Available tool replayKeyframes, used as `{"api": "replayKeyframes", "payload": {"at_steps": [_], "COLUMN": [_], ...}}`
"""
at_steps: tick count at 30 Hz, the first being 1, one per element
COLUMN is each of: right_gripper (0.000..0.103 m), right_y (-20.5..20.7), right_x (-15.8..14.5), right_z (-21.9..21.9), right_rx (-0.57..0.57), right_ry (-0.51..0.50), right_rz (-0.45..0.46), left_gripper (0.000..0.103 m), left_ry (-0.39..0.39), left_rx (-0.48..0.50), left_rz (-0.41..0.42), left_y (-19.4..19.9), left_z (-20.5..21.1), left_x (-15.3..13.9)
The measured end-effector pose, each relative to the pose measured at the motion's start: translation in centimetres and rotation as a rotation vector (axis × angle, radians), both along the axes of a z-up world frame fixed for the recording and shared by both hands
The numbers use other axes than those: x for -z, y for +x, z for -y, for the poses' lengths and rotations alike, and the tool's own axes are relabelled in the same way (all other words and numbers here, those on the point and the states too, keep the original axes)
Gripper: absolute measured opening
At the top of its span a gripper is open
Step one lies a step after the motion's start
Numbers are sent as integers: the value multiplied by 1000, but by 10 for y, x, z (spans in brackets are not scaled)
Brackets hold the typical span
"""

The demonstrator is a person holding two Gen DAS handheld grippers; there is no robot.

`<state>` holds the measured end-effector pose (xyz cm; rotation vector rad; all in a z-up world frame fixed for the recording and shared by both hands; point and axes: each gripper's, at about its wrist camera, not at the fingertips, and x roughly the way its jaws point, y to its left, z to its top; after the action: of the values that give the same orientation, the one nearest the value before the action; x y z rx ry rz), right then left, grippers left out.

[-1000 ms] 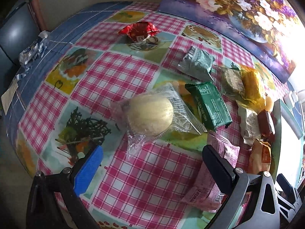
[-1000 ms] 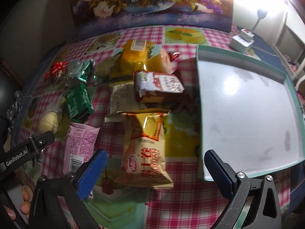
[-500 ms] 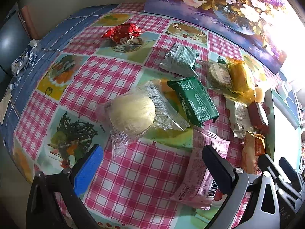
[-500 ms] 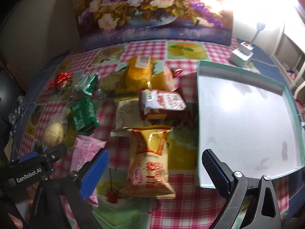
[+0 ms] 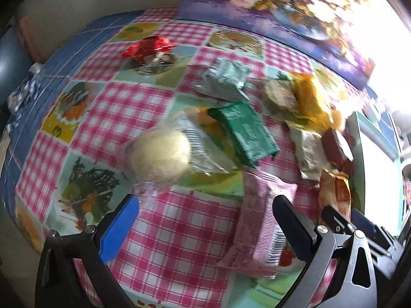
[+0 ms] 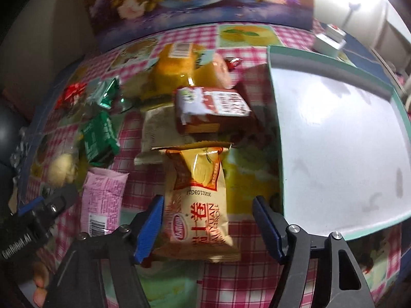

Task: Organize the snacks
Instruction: 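Grasp the pink packet with the left tool while the right tool grasps the yellow roll bag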

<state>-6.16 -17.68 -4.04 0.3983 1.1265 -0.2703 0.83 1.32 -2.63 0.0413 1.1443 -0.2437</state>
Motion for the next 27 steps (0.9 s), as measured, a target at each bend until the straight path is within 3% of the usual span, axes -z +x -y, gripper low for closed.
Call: {"api": "replayKeyframes", "payload": {"at_steps": [7, 12, 23, 27], "right_gripper": [73, 73, 73, 70], "right_y": [4, 3, 4, 4], "right_x": [8, 9, 13, 13], "right_z": [-8, -9, -1, 0], "right_rx": [-41, -43, -25, -24], "right_ry": [-1, -21, -10, -10], "right_rz": [-53, -67, -62, -61], "left_gripper": [103, 103, 103, 103], "left_ry": [-1, -33, 36, 42], "left_rx": [125, 141, -30, -28], "left_rz": [-29, -95, -138, -147], "left_y": [-9, -9, -6, -12], "left_z": [26, 33, 13, 12], "left_x": [2, 9, 19, 16]}}
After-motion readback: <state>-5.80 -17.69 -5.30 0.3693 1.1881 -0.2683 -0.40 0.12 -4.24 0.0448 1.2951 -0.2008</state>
